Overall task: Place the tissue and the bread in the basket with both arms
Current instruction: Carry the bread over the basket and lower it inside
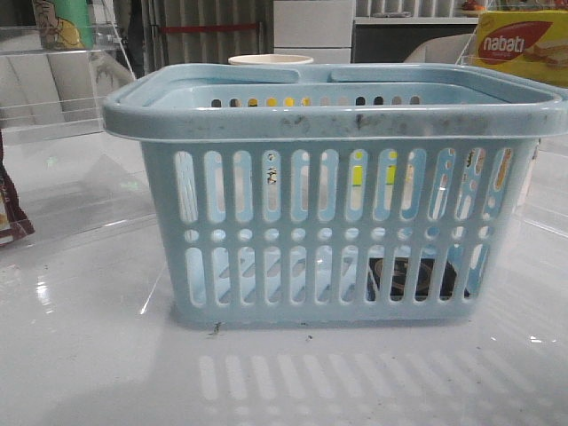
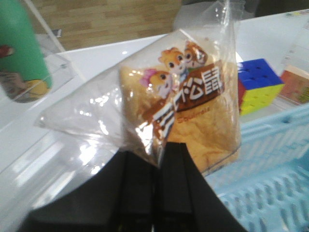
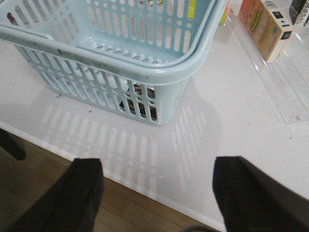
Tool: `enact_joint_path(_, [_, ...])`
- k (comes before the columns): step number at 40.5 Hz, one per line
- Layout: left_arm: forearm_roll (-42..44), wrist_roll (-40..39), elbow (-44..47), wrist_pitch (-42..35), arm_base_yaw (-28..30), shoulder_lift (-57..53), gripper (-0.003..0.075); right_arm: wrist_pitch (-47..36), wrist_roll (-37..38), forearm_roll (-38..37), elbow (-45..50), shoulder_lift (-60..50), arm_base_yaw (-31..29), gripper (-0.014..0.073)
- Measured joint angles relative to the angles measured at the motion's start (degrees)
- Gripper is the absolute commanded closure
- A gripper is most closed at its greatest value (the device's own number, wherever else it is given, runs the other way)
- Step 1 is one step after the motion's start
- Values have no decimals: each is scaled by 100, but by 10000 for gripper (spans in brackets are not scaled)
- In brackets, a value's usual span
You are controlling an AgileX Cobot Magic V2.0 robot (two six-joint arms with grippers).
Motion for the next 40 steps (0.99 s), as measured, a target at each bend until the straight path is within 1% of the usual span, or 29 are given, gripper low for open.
enact_joint_path(3, [0, 73, 141, 132, -407, -222, 629, 0, 0, 0, 0, 0, 0, 25])
enact_joint_path(8, [0, 122, 349, 170, -973, -283, 629, 0, 0, 0, 0, 0, 0, 25])
enact_joint_path(14, [0, 130, 468, 170, -1474, 27, 629, 0, 0, 0, 0, 0, 0, 25])
enact_joint_path(19, [-8, 130, 468, 16, -1641, 492, 629, 0, 0, 0, 0, 0, 0, 25])
enact_joint_path(25, [-76, 135, 494, -273, -1681, 1132, 617, 0, 0, 0, 0, 0, 0, 25])
enact_joint_path(28, [-167, 135, 494, -342, -1681, 1375, 560, 0, 0, 0, 0, 0, 0, 25])
enact_joint_path(30, [-204, 135, 496, -377, -1681, 1497, 493, 0, 0, 0, 0, 0, 0, 25])
enact_joint_path(31, [-230, 135, 506, -377, -1681, 1535, 459, 0, -10, 0, 0, 0, 0, 25])
enact_joint_path(35, [-280, 135, 506, -409, -1681, 1602, 281, 0, -10, 0, 0, 0, 0, 25])
enact_joint_path(38, [-295, 135, 506, -454, -1681, 1602, 217, 0, -10, 0, 0, 0, 0, 25])
enact_joint_path(40, [-303, 135, 506, -477, -1681, 1602, 213, 0, -10, 0, 0, 0, 0, 25])
